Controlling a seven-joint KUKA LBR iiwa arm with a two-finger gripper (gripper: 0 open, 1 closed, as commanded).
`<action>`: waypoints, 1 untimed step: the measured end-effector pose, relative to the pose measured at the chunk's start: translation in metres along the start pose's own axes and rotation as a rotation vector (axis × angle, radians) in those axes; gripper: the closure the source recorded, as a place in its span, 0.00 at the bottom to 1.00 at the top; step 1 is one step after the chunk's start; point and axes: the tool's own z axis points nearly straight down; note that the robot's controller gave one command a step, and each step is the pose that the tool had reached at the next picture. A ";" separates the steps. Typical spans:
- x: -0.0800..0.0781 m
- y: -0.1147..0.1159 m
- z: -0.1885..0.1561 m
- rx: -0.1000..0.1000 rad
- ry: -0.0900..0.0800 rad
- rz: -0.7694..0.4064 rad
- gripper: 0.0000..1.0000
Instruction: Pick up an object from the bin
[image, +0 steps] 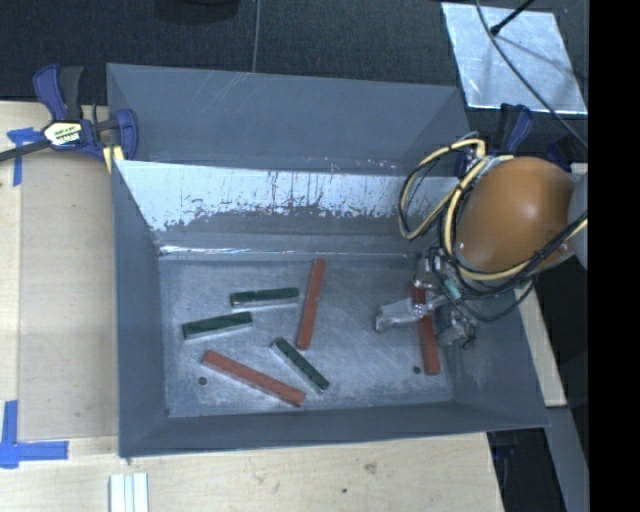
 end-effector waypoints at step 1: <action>0.007 -0.002 0.001 0.004 0.010 0.005 1.00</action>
Offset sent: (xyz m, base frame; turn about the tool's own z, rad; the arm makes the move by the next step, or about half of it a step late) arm 0.0000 0.0000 0.0000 0.0000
